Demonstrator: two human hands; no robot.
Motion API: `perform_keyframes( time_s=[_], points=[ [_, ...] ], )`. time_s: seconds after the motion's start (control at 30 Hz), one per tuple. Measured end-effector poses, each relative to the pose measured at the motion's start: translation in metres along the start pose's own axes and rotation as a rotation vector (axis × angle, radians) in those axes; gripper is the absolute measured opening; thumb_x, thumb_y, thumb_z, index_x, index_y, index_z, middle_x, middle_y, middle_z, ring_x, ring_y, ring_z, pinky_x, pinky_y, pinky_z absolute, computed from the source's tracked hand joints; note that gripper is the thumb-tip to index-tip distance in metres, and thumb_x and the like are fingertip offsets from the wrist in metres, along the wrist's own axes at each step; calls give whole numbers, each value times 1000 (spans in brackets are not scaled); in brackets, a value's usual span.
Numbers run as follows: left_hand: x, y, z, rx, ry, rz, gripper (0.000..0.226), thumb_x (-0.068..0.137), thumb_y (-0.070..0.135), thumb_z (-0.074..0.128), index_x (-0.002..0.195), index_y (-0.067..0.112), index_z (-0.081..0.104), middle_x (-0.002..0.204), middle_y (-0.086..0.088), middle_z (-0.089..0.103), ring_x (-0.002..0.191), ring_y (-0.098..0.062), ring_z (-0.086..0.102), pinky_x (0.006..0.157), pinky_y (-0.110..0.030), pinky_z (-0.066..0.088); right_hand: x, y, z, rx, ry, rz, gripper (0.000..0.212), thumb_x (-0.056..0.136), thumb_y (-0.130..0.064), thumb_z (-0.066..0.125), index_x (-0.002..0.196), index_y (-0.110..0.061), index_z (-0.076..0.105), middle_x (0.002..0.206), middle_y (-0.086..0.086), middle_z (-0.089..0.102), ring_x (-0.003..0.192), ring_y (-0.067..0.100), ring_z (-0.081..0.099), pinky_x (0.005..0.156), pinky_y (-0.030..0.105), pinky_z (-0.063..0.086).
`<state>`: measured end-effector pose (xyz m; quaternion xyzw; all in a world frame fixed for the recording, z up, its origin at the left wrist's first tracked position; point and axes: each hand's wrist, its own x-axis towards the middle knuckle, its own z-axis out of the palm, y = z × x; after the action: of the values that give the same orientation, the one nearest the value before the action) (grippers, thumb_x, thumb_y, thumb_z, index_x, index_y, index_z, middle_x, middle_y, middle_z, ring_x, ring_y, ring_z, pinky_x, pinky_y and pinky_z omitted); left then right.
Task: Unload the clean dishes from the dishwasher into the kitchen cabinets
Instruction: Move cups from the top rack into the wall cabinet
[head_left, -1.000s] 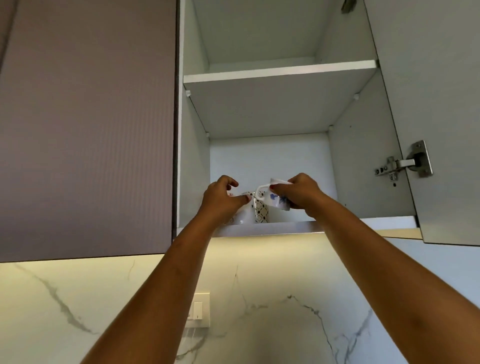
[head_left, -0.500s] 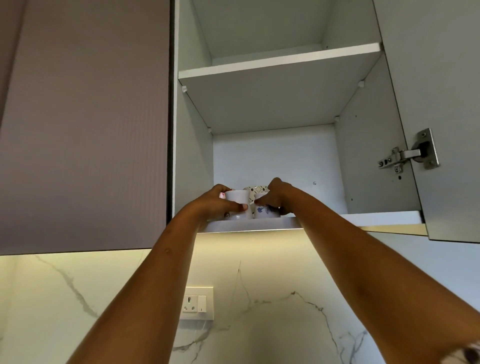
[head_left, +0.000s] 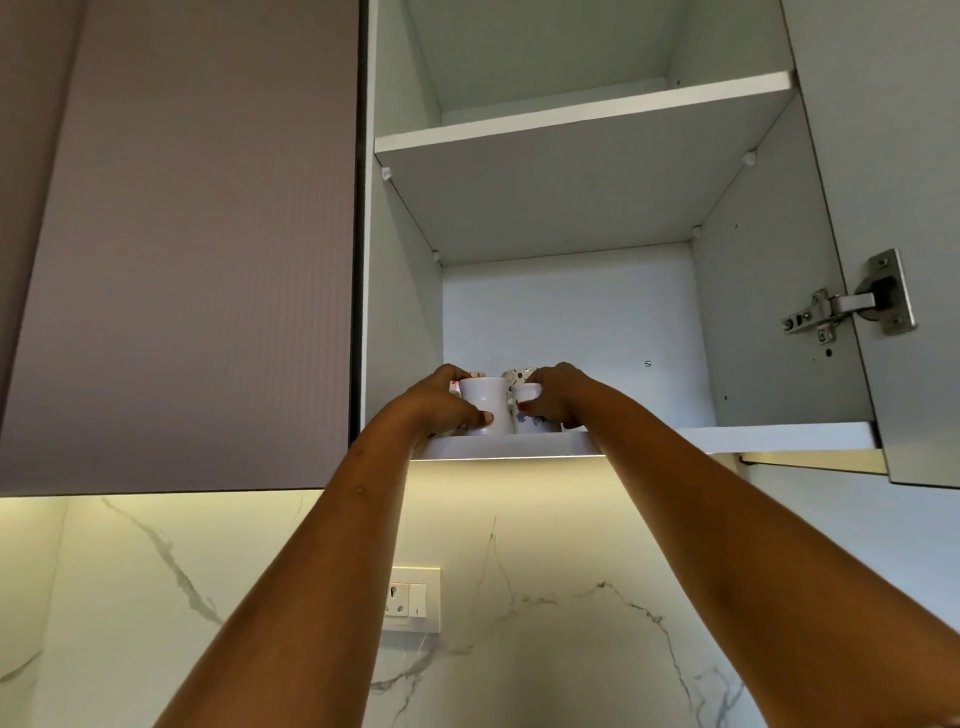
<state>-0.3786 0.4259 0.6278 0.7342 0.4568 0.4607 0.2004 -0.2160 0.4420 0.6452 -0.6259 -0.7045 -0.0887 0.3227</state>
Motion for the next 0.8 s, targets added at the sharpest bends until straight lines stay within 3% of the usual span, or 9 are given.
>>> perform_keyframes(
  time_s=[0.13, 0.27, 0.47, 0.63, 0.73, 0.8],
  points=[
    [4, -2, 0, 42, 11, 3, 63, 81, 10, 71, 134, 18, 37, 129, -11, 49, 97, -24, 52, 81, -32, 47, 1, 1, 5, -8, 1, -44, 56, 88, -22, 66, 137, -9, 42, 134, 14, 50, 118, 29, 51, 94, 33, 43],
    [7, -3, 0, 77, 4, 14, 65, 82, 10, 70, 136, 17, 35, 134, -12, 47, 100, -24, 51, 88, -33, 47, 3, 2, 7, 36, 4, -51, 65, 86, -26, 68, 140, -14, 35, 133, 15, 50, 100, 26, 50, 81, 34, 44],
    [10, -2, 0, 165, -11, 3, 67, 85, 11, 67, 140, 19, 30, 138, -13, 43, 110, -29, 51, 96, -36, 44, 3, 0, 7, -90, -29, -106, 58, 90, -21, 63, 141, -12, 35, 139, 16, 41, 125, 32, 43, 101, 35, 37],
    [12, -2, -1, 164, -56, -15, 73, 84, 7, 67, 143, 20, 25, 139, -13, 41, 105, -26, 48, 98, -37, 44, 0, -1, 3, -280, 21, -162, 39, 95, -18, 53, 131, -10, 42, 131, 9, 53, 121, 26, 49, 106, 33, 21],
    [14, -1, -2, 154, -111, -30, 88, 82, 3, 68, 148, 24, 14, 145, -13, 34, 119, -30, 46, 101, -38, 41, 1, -1, 4, -259, 20, -161, 44, 94, -20, 55, 134, -9, 40, 134, 11, 50, 123, 27, 47, 106, 31, 25],
    [16, 0, -3, 151, -143, -42, 96, 82, 2, 67, 150, 26, 4, 149, -12, 27, 127, -33, 42, 105, -40, 40, 2, 0, 6, -150, 1, -117, 58, 91, -16, 60, 142, -12, 34, 139, 15, 41, 125, 30, 44, 103, 31, 35]
  ],
)
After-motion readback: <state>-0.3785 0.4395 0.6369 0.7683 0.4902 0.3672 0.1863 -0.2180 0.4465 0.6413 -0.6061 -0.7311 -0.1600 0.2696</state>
